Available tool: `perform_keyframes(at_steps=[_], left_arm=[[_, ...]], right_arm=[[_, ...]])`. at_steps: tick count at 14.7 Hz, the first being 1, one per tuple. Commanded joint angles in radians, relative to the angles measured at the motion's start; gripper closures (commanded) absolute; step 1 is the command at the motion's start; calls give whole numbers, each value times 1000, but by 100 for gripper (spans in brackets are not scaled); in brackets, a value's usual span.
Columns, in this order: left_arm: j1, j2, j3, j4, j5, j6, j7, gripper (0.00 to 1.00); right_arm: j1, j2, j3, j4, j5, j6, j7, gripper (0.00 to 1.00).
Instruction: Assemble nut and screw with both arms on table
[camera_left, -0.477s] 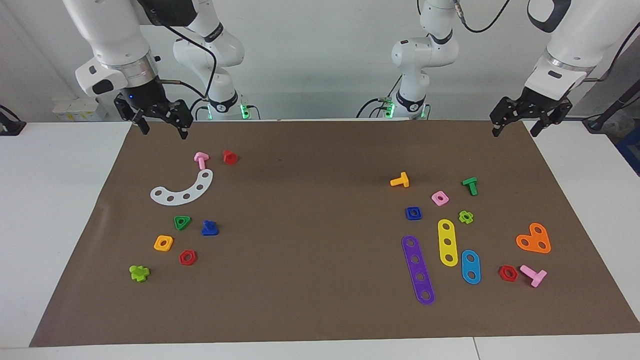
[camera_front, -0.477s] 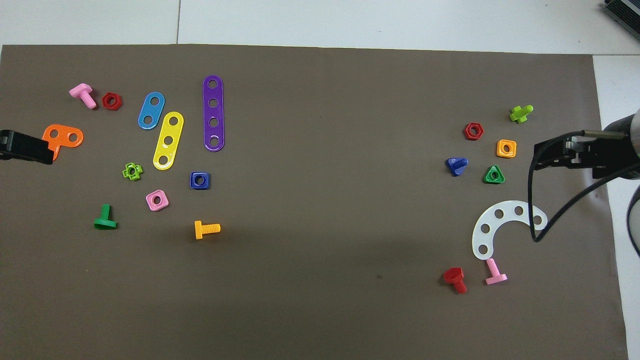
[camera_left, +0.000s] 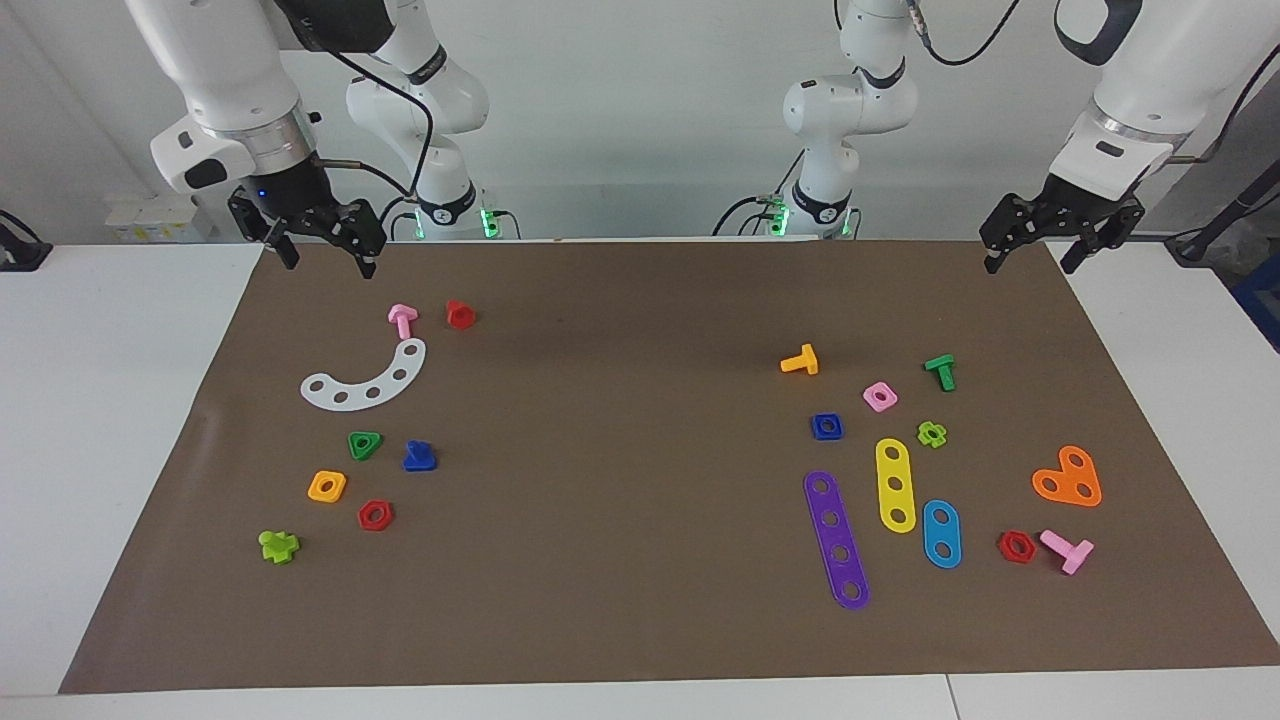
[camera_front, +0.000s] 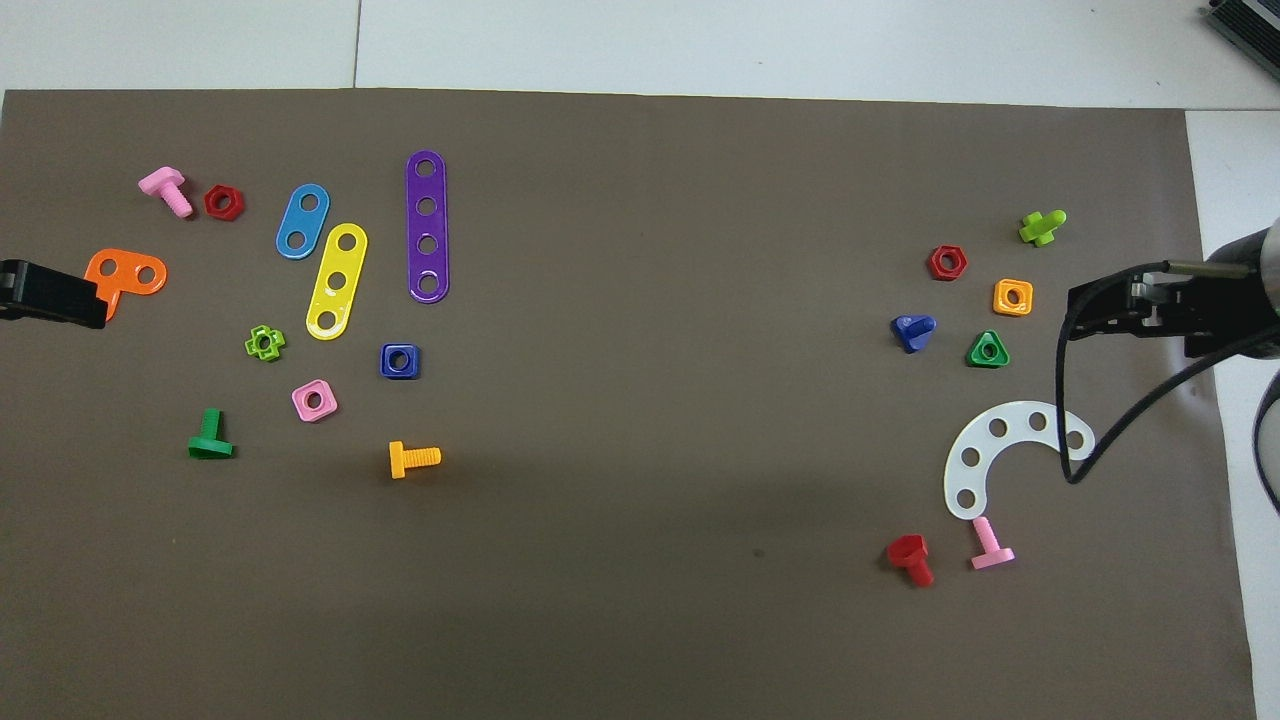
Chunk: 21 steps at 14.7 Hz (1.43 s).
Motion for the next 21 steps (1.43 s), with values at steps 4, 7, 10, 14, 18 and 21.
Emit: perform_keyframes(at_steps=[4, 7, 10, 14, 18, 21], left_arm=[[0, -33, -6, -32, 0, 3, -6, 0], [7, -34, -6, -34, 0, -1, -6, 0], [9, -34, -5, -34, 0, -3, -6, 0], [9, -40, -6, -48, 0, 6, -3, 0], [9, -50, -6, -69, 0, 12, -4, 0], [-3, -67, -8, -100, 0, 21, 6, 0]], right_arm=[[-17, -23, 4, -41, 21, 19, -33, 0], [-25, -43, 3, -147, 21, 140, -63, 1], [-32, -68, 2, -293, 21, 289, -78, 4], [-31, 14, 2, -339, 21, 433, -85, 8], [-31, 122, 2, -353, 21, 551, -103, 10], [-31, 204, 2, -353, 21, 657, -122, 14]])
